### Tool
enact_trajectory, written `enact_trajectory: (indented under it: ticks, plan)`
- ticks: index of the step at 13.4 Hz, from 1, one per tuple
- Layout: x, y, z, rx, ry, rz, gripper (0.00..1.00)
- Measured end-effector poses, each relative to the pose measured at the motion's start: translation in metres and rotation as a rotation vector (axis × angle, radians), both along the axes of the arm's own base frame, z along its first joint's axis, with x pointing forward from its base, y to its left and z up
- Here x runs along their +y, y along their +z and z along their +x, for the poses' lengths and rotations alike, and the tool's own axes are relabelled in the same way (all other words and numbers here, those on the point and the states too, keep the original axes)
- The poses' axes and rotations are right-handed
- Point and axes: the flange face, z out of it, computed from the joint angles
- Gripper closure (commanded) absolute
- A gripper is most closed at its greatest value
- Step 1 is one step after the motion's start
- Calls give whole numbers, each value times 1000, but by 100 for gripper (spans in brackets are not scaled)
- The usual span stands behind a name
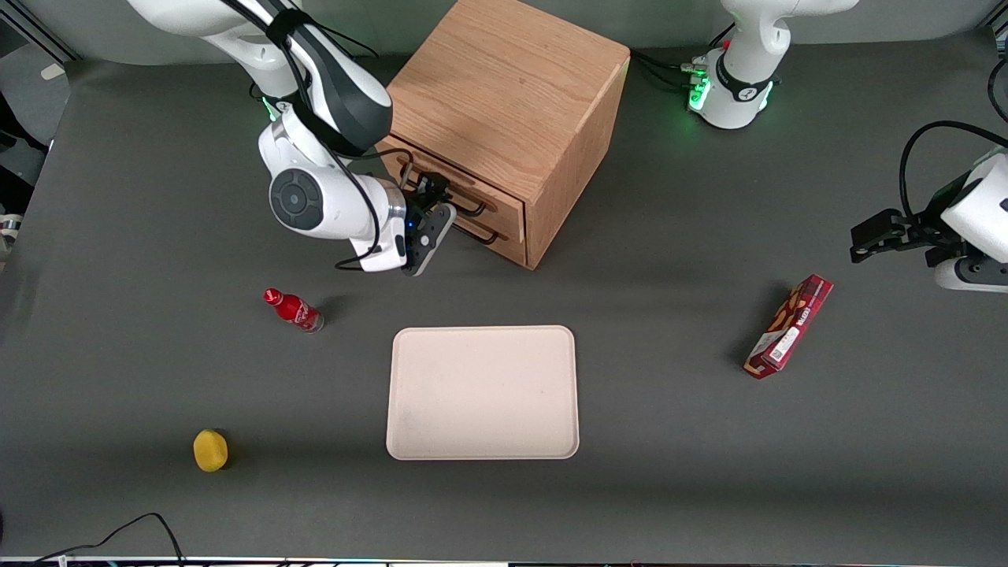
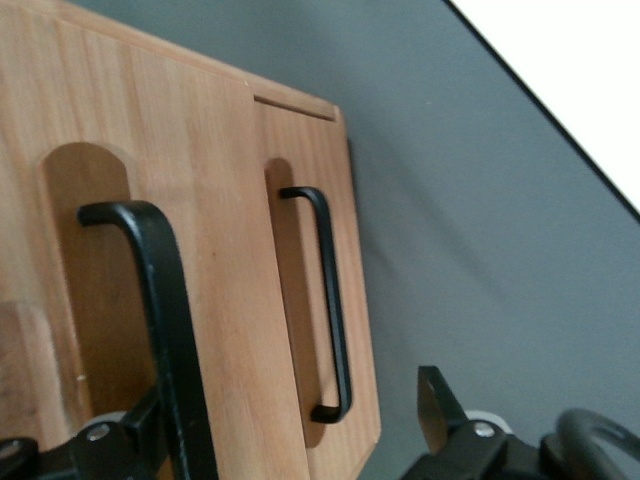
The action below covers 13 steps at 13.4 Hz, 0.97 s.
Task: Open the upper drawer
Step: 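Pull the upper drawer outward by its handle with the right gripper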
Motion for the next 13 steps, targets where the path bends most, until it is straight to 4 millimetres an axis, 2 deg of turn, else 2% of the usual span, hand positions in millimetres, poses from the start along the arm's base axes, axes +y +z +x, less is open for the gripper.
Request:
enact_trajectory:
  ticks: [3, 9, 13]
  plan:
    - [-9, -5, 18, -7, -13, -1, 0]
    - [-22, 5, 46, -27, -19, 13, 0]
    - [-32, 3, 64, -30, -15, 6, 0]
